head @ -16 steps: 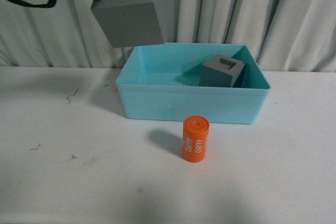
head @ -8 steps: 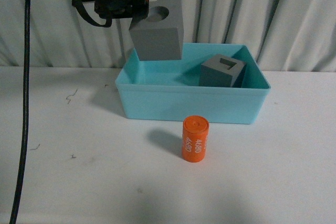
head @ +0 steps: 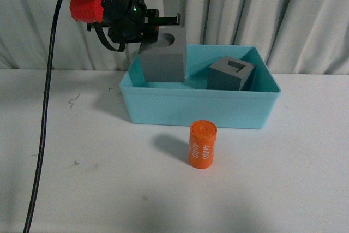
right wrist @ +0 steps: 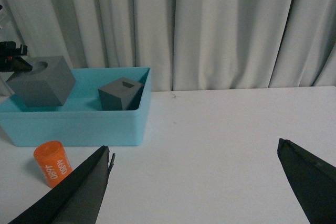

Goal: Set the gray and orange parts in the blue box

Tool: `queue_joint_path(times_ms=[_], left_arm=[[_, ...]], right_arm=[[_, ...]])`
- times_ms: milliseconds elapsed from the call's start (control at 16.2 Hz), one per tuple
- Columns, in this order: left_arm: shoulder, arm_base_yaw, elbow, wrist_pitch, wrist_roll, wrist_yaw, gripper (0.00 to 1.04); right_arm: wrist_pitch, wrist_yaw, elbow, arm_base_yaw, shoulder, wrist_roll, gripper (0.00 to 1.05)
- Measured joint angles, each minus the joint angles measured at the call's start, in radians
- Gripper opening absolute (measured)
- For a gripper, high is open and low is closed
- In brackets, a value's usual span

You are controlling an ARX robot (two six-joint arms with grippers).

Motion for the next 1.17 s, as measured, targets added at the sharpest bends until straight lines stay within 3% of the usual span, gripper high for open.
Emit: queue_joint_path(times_ms=[1112,1174], left_arm=[[0.112,0.002,0.108,-0.055,0.012,-0.047,0.18],[0.112,0.002,0.108,-0.055,0.012,-0.047,0.26]], right_arm=[[0.0,0.0,0.0,0.0,0.0,0.0,0.98],[0.0,0.0,0.0,0.0,0.0,0.0,0.98]])
